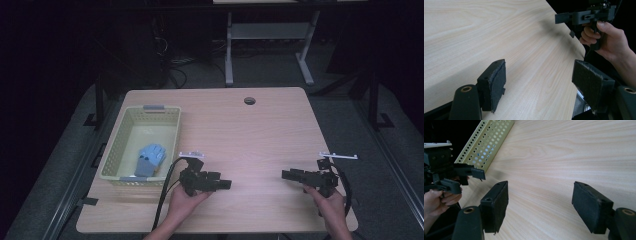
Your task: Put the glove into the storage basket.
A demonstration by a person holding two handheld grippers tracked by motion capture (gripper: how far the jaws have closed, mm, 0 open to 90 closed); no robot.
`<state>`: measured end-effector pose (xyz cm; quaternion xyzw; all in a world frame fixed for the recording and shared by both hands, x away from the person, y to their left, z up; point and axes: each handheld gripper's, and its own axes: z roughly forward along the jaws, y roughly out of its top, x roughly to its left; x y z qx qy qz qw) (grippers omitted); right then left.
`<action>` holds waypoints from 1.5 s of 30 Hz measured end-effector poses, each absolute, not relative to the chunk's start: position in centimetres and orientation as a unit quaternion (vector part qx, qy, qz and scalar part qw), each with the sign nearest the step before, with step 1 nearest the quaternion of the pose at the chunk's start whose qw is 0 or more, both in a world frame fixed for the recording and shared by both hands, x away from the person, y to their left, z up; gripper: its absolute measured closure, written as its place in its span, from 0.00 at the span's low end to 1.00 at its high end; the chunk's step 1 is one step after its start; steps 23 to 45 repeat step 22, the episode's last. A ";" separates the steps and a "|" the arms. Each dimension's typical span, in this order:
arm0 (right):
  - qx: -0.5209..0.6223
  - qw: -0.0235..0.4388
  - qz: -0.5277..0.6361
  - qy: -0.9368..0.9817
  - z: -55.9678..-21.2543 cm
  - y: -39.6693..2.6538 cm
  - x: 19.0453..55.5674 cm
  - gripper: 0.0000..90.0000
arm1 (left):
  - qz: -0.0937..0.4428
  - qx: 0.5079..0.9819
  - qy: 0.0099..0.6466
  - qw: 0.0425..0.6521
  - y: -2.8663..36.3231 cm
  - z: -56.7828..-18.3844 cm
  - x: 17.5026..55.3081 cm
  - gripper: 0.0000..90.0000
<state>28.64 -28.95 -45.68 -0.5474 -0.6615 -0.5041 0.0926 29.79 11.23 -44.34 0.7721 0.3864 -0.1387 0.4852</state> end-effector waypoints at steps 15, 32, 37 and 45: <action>-0.536 0.092 -0.512 -0.665 -46.4 -29.0 27.1 0.30 | -0.132 0.770 0.370 0.503 11.7 -45.6 27.6 0.30; -0.517 0.091 -0.512 -0.679 -46.8 -27.9 26.7 0.29 | -0.130 0.784 0.352 0.495 11.5 -45.8 26.7 0.30; -0.517 0.091 -0.512 -0.679 -46.8 -27.9 26.7 0.29 | -0.130 0.784 0.352 0.495 11.5 -45.8 26.7 0.30; -0.517 0.091 -0.512 -0.679 -46.8 -27.9 26.7 0.29 | -0.130 0.784 0.352 0.495 11.5 -45.8 26.7 0.30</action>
